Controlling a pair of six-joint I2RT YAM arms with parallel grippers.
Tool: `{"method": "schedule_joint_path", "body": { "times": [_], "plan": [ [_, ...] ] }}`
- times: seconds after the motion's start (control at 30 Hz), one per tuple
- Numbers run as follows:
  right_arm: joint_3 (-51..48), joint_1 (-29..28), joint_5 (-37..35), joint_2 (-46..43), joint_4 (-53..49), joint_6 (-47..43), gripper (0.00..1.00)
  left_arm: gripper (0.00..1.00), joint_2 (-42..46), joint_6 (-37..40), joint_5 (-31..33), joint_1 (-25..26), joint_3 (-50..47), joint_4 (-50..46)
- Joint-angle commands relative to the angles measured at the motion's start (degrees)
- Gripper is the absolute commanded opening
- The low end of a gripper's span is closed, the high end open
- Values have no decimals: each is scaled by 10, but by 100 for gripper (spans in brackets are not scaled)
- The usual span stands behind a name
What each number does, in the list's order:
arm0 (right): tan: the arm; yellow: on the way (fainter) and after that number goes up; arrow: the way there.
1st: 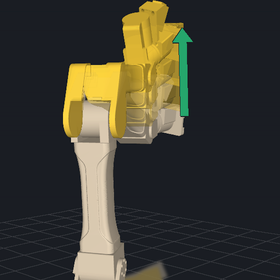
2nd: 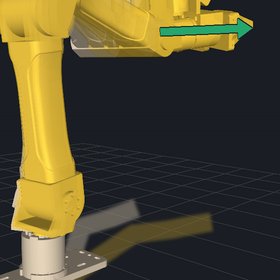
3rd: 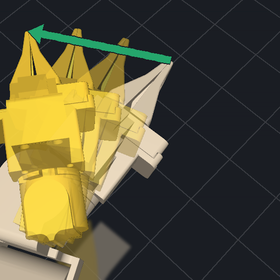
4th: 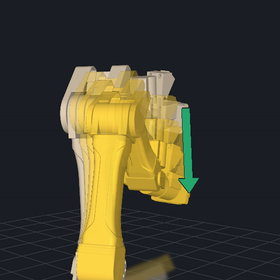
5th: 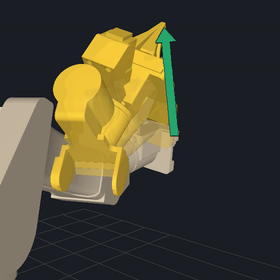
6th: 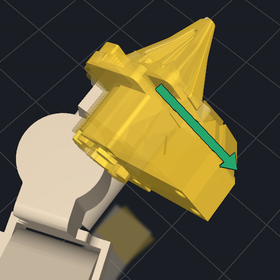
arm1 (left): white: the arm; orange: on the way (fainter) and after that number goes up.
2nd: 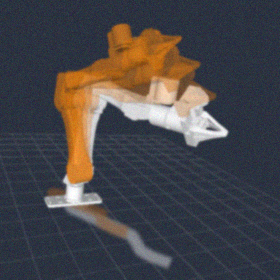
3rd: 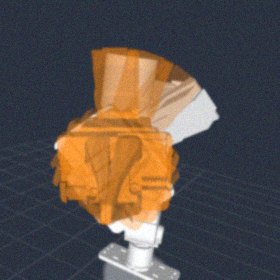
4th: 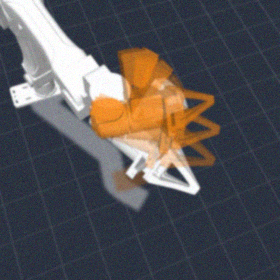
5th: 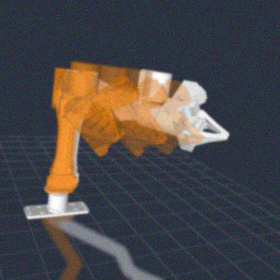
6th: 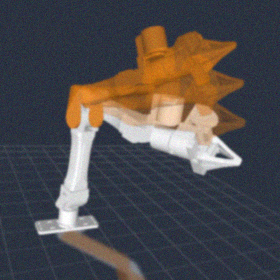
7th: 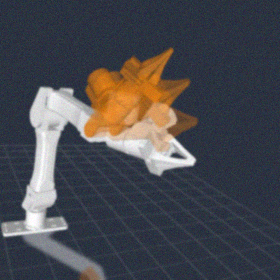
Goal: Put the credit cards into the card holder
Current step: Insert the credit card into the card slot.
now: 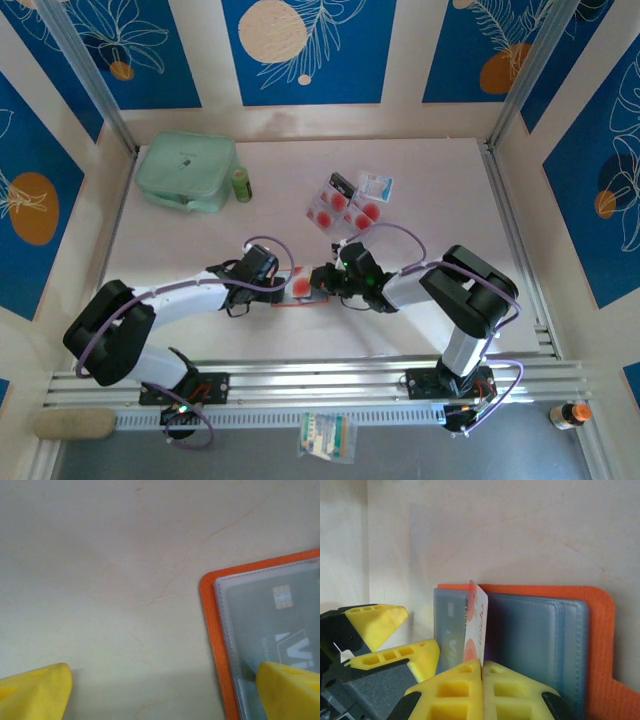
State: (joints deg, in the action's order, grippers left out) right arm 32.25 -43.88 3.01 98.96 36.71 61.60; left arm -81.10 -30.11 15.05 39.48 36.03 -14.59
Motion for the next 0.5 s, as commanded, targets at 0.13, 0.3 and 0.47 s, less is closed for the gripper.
{"method": "schedule_joint_path", "body": {
  "times": [0.13,0.3,0.47],
  "plan": [
    [-10,-9,9,5,-17,2,0,94,8,-8,6,-5,-5,-12],
    [-8,-12,10,3,-28,4,0,94,4,-9,4,-5,-6,-8],
    [2,-15,11,6,-52,4,0,94,3,-8,4,-5,-4,-9]
  ]
}}
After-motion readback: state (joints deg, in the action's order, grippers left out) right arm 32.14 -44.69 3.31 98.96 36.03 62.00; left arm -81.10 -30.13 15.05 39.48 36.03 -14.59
